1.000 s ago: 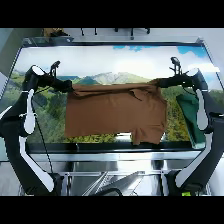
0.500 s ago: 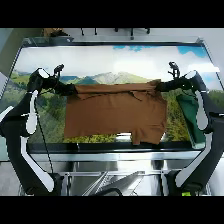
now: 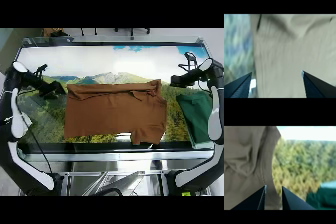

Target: Fold the shirts.

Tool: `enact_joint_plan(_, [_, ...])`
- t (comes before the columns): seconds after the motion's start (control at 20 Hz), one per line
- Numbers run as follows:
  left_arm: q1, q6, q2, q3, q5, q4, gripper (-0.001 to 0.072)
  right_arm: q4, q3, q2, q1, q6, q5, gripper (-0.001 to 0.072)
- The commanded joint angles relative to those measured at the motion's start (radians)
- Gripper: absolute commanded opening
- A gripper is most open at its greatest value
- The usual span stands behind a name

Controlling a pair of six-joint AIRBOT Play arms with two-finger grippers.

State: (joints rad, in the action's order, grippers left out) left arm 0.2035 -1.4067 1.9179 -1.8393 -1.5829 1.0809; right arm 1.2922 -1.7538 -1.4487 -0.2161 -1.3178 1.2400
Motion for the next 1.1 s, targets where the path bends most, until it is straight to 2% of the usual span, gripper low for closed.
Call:
enact_joint_plan(0.0, [0.069,0.035,-0.180,0.332,0.039,0.001,0.0696,0.077,0.072,0.082,-0.003,-0.071,0.130,0.0238])
enact_joint_plan(0.15, [0.114,0.101,-0.325,0.696,0.200,-0.014,0.0696,0.069,0.209,0.171,-0.034,-0.098,0.138,0.0238])
enact_joint_plan(0.25, [0.126,0.173,-0.379,0.887,0.300,-0.090,0.0696,0.066,0.290,0.236,-0.068,-0.105,0.138,0.0238])
enact_joint_plan(0.45, [0.101,0.289,-0.397,1.057,0.442,-0.242,0.0695,0.035,0.394,0.344,-0.168,-0.123,0.142,0.0238])
enact_joint_plan(0.5, [0.089,0.293,-0.396,1.070,0.464,-0.256,0.0664,0.007,0.413,0.361,-0.201,-0.124,0.158,0.0238])
enact_joint_plan(0.65, [0.039,0.335,-0.396,1.066,0.447,-0.321,0.0287,-0.048,0.499,0.398,-0.284,-0.131,0.193,0.0239])
enact_joint_plan(0.7, [0.020,0.338,-0.397,1.052,0.427,-0.321,0.0109,-0.058,0.548,0.414,-0.306,-0.135,0.201,0.0240])
enact_joint_plan(0.75, [0.002,0.344,-0.397,1.032,0.406,-0.317,0.0018,-0.072,0.603,0.431,-0.321,-0.143,0.201,0.0243])
enact_joint_plan(0.8, [-0.011,0.343,-0.397,1.010,0.393,-0.316,0.0018,-0.083,0.671,0.452,-0.325,-0.150,0.195,0.0286])
enact_joint_plan(0.85, [-0.020,0.340,-0.397,0.990,0.386,-0.316,0.0018,-0.098,0.741,0.472,-0.324,-0.149,0.182,0.0404])
enact_joint_plan(0.9, [-0.026,0.333,-0.397,0.972,0.385,-0.316,0.0018,-0.137,0.823,0.495,-0.322,-0.145,0.159,0.0453])
enact_joint_plan(1.05, [-0.029,0.324,-0.397,0.941,0.391,-0.317,0.0018,-0.318,1.053,0.541,-0.278,-0.064,0.028,0.0452])
